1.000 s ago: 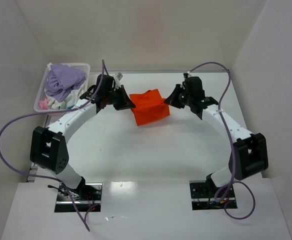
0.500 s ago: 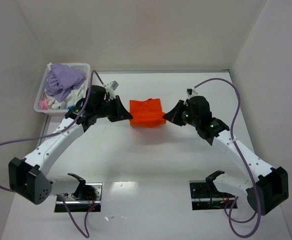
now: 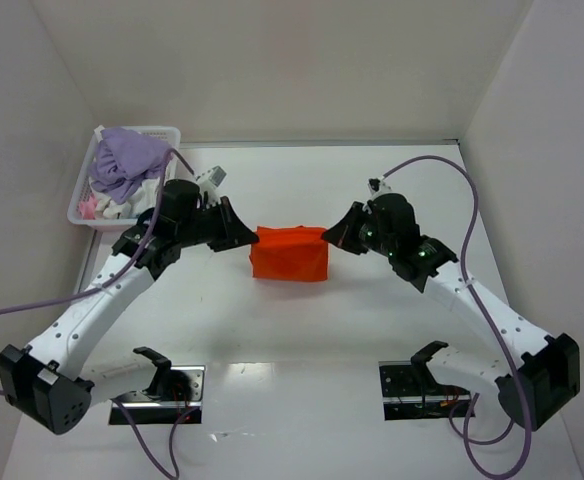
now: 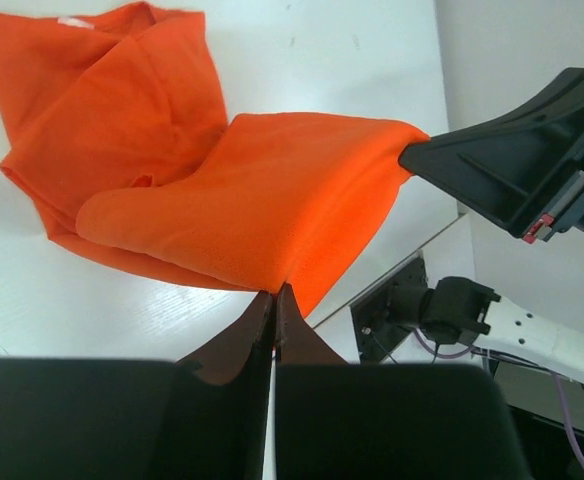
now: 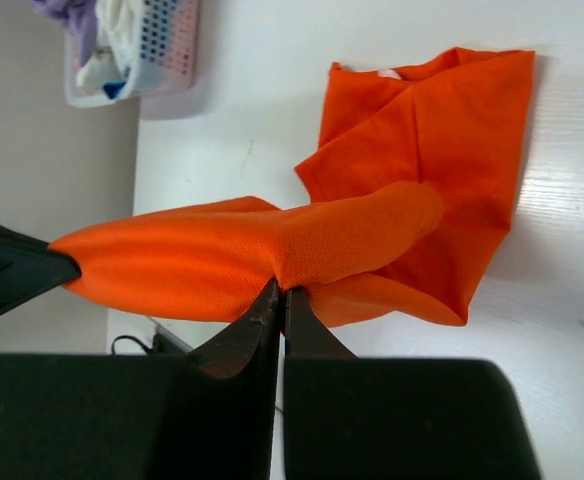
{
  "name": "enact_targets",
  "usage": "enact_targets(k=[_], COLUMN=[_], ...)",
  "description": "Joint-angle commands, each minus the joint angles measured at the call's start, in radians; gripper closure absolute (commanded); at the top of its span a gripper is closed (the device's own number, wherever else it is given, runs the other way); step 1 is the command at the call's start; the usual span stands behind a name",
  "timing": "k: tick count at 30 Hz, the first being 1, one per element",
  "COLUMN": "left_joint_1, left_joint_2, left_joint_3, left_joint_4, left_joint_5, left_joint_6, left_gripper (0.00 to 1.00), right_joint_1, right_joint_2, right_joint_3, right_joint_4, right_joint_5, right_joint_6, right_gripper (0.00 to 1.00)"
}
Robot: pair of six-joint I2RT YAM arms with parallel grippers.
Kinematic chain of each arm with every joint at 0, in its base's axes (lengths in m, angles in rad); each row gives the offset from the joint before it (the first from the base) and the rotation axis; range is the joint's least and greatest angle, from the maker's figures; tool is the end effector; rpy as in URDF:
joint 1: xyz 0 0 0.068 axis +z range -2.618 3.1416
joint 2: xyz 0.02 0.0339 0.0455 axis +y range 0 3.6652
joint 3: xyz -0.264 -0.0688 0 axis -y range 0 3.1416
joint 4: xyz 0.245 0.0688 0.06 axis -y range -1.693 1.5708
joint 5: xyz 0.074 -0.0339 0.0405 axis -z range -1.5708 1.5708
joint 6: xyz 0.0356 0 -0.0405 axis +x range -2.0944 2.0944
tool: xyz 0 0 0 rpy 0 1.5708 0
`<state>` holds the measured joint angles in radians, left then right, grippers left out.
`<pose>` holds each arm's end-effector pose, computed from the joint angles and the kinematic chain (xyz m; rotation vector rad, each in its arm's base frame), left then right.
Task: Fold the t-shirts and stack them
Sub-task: Fold the long partially folded tshirt into a neat square
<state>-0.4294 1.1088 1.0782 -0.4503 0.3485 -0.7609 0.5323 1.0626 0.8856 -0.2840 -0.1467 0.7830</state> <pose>0.2171 -0.1128 0.3526 -0.1310 2.2011 -1.0647 0.2051 0.1268 0.3115 0.1730 2.1622 0.9470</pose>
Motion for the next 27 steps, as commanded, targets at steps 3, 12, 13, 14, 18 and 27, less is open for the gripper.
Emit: enact_targets(k=[3,12,13,14,18,27], left_joint_1=[0.000,0.020,0.020,0.029,0.029,0.029], left_joint_2=[0.069,0.236,0.270,0.284,0.330,0.258], left_joint_3=[-0.027,-0.027,-0.027,-0.027,-0.040,-0.057], left_joint_4=[0.028,0.107,0.107,0.119,0.154,0.154], left_joint_5=[-0.005,0.016,0.029,0.029,0.040,0.029], left_joint_6=[-0.009,0.000,0.000,0.000,-0.023,-0.023], left_gripper=[1.00,1.00,1.00,1.00,1.00,1.00], right_joint_1=[-0.003,-0.073,-0.083,-0.094,-0.127,-0.127], right_joint_2=[0.085,0.209,0.236,0.252,0.344,0.424], right_joint_3=[0.064,0.042,0.042,0.053,0.087,0.150], right_joint_4=[-0.001,0.069,0.081,0.082,0.118,0.147], right_joint_5=[0.068,0.059,0.047,0.047,0.010,-0.044], right_joint_6=[-0.050,-0.090,-0.105,-0.114,-0.146,-0.165], right_gripper=[1.00,1.00,1.00,1.00,1.00,1.00])
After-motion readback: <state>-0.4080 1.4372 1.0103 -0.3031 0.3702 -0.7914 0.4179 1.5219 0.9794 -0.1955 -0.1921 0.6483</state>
